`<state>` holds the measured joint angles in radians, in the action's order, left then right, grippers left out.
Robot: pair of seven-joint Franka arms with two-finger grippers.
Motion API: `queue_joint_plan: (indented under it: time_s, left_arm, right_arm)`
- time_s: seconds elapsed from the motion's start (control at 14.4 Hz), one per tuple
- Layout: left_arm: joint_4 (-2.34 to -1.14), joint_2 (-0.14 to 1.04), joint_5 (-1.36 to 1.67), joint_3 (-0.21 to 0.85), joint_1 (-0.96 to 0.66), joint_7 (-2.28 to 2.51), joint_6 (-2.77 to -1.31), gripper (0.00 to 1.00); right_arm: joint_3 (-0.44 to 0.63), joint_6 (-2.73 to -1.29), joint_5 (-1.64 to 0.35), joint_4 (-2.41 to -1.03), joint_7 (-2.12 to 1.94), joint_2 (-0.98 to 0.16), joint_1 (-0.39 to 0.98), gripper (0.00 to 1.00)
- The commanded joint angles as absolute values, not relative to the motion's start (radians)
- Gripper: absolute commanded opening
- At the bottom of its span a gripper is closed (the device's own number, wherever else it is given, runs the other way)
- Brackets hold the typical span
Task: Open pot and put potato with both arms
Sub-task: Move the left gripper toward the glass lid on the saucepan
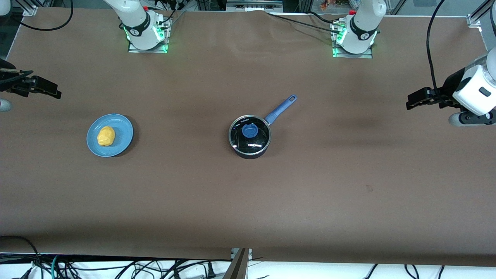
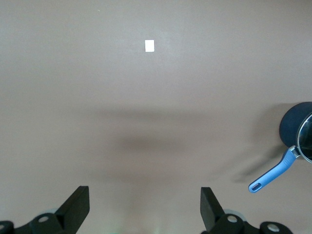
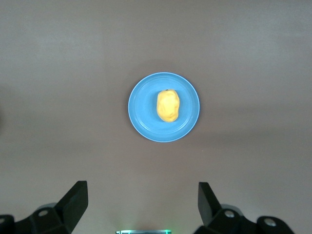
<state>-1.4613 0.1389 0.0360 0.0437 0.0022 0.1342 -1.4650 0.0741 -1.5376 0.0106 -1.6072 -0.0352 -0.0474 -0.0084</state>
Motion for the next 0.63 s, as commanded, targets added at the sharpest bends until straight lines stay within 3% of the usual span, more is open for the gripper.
queue_joint_plan:
  time_s: [0.0, 0.28, 0.56]
  left_arm:
    - [-1.494, 0.107, 0.028, 0.061, 0.021, 0.13, -1.468, 1.0]
    - [-1.494, 0.124, 0.081, 0.077, 0.005, 0.171, -1.492, 1.0]
    - [-1.496, 0.221, 0.091, 0.222, -0.056, 0.452, -1.671, 1.0]
  right_arm:
    - [0.064, -1.531, -0.003, -1.612, -0.02, -0.029, -0.017, 1.0]
    - [0.063, -1.531, -0.003, -1.612, -0.02, -0.029, -0.017, 1.0]
    - [0.063, -1.525, -0.003, -1.614, -0.02, -0.028, -0.017, 1.0]
